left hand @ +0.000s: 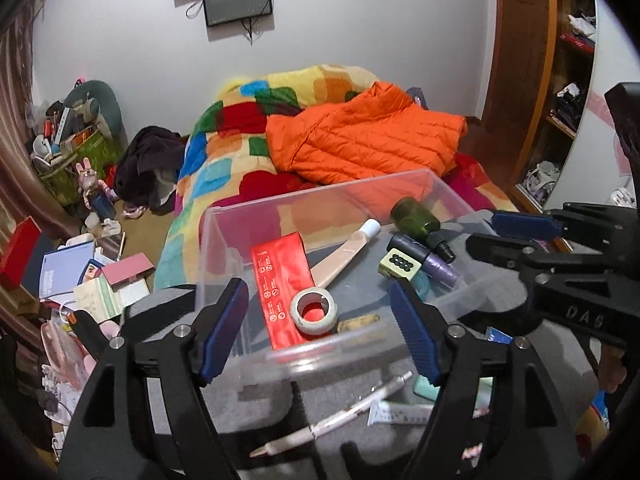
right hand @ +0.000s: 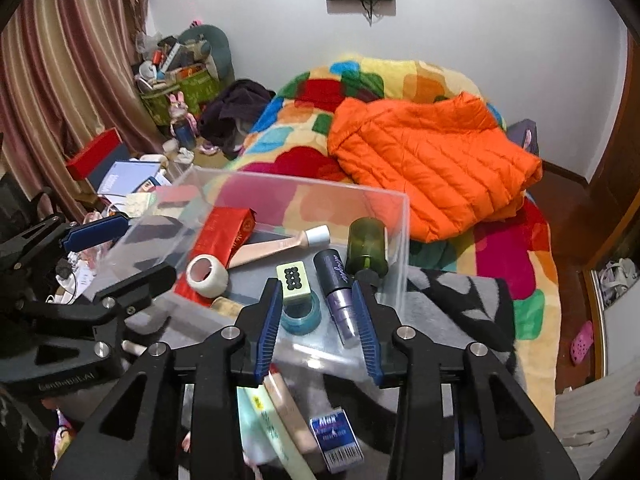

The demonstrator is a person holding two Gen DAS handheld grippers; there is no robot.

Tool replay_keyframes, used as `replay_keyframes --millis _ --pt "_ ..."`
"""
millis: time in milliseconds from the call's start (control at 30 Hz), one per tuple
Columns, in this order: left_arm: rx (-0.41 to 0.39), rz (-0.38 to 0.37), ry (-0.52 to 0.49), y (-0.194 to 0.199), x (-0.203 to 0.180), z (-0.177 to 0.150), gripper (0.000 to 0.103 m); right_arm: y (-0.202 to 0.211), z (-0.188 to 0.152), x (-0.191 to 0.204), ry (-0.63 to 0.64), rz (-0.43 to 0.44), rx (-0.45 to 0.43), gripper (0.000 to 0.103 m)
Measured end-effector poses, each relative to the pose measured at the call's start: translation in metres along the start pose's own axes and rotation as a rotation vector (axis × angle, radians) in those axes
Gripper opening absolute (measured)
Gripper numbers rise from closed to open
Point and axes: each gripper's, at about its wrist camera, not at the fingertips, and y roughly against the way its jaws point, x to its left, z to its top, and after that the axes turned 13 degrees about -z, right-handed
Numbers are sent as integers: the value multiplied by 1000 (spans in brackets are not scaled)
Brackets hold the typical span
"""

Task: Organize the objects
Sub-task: 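Open the left gripper to drop the tape roll while the right drops the spray bottle, then grasp the white pen with the left gripper while the right gripper grasps the blue Max box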

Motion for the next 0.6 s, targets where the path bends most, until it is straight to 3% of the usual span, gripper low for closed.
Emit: replay_keyframes --millis 67,267,433,600 --pt "-13 0 -1 9 1 -3 86 12 -4 -4 4 -3 -21 38" --pt "1 28 -10 26 10 -28 86 36 -21 -18 -3 -16 -56 47" --pt "95 35 -12 9 19 -62 86 38 -42 -28 -22 -12 -30 48" --pt "226 -36 -28 -25 25 -89 86 24 -68 -30 -5 -24 38 48"
